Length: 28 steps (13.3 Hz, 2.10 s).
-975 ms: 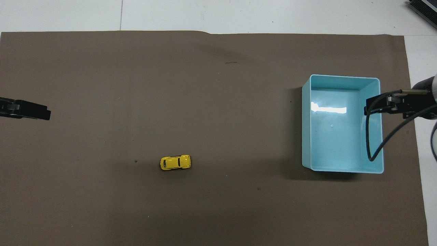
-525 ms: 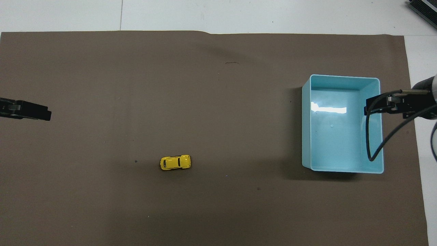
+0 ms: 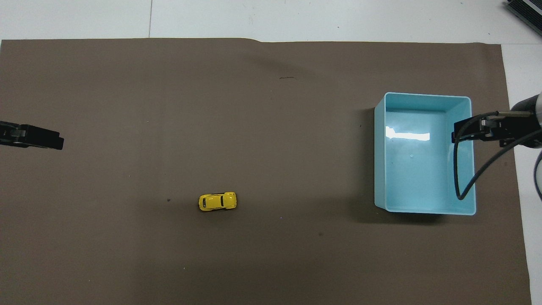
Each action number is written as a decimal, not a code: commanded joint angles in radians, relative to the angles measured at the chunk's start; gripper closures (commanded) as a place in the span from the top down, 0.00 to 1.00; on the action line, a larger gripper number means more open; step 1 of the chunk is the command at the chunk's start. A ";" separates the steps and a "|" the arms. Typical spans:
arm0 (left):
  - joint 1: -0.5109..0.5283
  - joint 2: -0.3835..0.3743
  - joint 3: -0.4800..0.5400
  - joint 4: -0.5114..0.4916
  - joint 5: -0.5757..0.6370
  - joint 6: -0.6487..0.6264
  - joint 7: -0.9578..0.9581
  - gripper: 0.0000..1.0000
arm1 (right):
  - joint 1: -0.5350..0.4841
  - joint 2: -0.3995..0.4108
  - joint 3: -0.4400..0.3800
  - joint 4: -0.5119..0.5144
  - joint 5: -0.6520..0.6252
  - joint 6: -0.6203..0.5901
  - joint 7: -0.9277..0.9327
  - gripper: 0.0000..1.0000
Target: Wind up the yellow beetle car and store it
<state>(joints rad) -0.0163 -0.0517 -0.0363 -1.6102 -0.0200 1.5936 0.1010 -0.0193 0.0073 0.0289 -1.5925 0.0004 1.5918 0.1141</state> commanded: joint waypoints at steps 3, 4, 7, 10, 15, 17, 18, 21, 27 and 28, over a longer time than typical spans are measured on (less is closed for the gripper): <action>0.022 -0.023 -0.010 -0.016 0.008 -0.009 0.003 1.00 | -0.004 0.008 0.005 0.017 -0.011 -0.015 -0.013 1.00; 0.021 -0.023 -0.010 -0.016 0.008 -0.009 0.003 1.00 | -0.004 0.008 0.005 0.017 -0.011 -0.015 -0.013 1.00; 0.012 -0.022 -0.011 -0.016 0.008 -0.009 0.003 1.00 | -0.004 0.006 0.005 0.016 -0.011 -0.016 -0.016 1.00; 0.021 -0.023 -0.010 -0.016 0.008 -0.009 0.003 1.00 | -0.004 0.006 0.005 0.016 -0.011 -0.018 -0.014 1.00; 0.019 -0.023 -0.011 -0.016 0.008 -0.009 0.003 1.00 | -0.004 0.006 0.005 0.014 -0.011 -0.018 -0.019 1.00; 0.021 -0.023 -0.010 -0.016 0.008 -0.009 0.003 1.00 | -0.004 0.005 0.005 0.014 -0.011 -0.019 -0.019 1.00; 0.019 -0.023 -0.010 -0.016 0.008 -0.009 0.003 1.00 | -0.004 0.003 0.005 0.013 -0.011 -0.021 -0.019 1.00; 0.019 -0.023 -0.011 -0.016 0.008 -0.009 0.003 1.00 | -0.004 0.002 0.005 0.012 -0.011 -0.032 -0.021 1.00; 0.006 -0.025 -0.016 -0.017 0.008 -0.032 -0.004 1.00 | -0.004 0.000 0.005 0.008 -0.011 -0.027 -0.030 1.00; 0.009 -0.027 -0.014 -0.017 0.006 -0.050 -0.010 1.00 | -0.004 0.000 0.005 0.008 -0.011 -0.026 -0.028 1.00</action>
<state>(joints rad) -0.0120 -0.0536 -0.0525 -1.6100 -0.0200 1.5764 0.1003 -0.0190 0.0076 0.0291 -1.5925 0.0004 1.5753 0.1131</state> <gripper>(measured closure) 0.000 0.000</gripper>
